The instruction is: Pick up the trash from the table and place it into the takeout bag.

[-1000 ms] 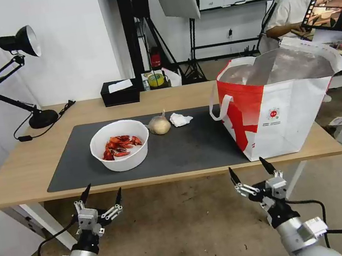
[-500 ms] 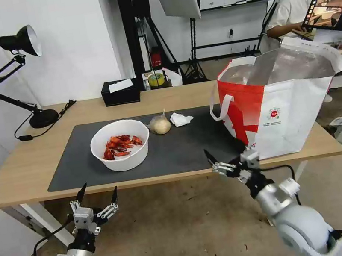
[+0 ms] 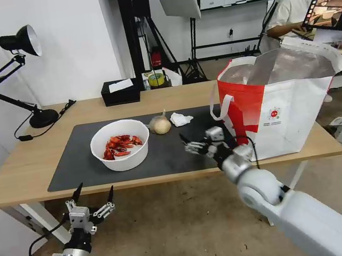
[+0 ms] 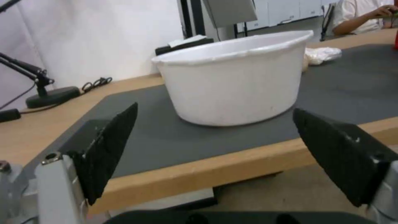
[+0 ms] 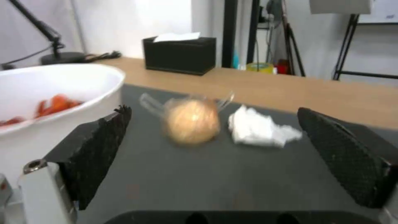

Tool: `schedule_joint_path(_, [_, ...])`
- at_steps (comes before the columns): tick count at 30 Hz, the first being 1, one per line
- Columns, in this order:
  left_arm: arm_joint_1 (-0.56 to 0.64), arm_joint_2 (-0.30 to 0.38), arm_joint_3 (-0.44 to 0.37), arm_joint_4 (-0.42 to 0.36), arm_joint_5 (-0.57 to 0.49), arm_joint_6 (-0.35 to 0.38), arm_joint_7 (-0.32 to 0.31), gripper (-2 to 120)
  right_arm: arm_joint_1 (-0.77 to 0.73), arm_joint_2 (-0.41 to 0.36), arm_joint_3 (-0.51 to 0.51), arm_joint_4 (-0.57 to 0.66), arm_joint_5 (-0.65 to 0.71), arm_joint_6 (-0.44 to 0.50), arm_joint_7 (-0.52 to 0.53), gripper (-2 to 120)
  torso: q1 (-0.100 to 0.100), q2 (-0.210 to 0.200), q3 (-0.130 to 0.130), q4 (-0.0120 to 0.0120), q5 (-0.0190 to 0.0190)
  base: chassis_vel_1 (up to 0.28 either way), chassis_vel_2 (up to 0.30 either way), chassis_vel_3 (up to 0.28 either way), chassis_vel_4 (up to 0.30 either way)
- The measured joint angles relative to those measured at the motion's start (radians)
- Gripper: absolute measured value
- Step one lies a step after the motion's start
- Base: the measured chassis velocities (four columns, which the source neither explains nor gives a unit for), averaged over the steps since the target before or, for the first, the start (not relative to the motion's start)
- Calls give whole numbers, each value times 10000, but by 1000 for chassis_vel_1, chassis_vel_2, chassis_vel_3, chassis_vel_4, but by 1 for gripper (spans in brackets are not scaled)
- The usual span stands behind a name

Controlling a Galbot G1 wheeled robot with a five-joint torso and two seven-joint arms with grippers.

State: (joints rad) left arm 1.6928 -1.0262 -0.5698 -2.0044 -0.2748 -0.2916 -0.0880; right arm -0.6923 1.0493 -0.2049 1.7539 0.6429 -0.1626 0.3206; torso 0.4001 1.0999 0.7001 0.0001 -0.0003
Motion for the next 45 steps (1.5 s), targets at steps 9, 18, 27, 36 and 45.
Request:
schedule_joint_path(9, [-197,107,47,142,-62,15,11,100,2358,1558,-853,-2608,908,-805,1591,100,1,0,-1,0,0,0,0,0,0])
schedule_joint_path(18, [-145,37,37,182,-80,31,17,100,3042,2851,-892,-4898,778,-1023,2206,100,1,0,0,0,2,0,0,0,0])
schedule_joint_path(27, [-207,-11,122,220,-58,-6,38,100,3263,3485,-567,-6152,586,-1007,2055,100,0,0,-1,-1,2,0,0,0,0])
schedule_joint_path(36, [-298,45,210,258,-65,-25,41,100,3534,3628,-393,-6694,587,-1236,1887,100,-1,1,-1,-1,2,0,0,0,0])
schedule_joint_path(45, [-207,187,201,118,-113,-29,44,100,3671,3473,-414,-6614,630,-1821,1655,100,-1,1,-1,-1,3,0,0,0,0])
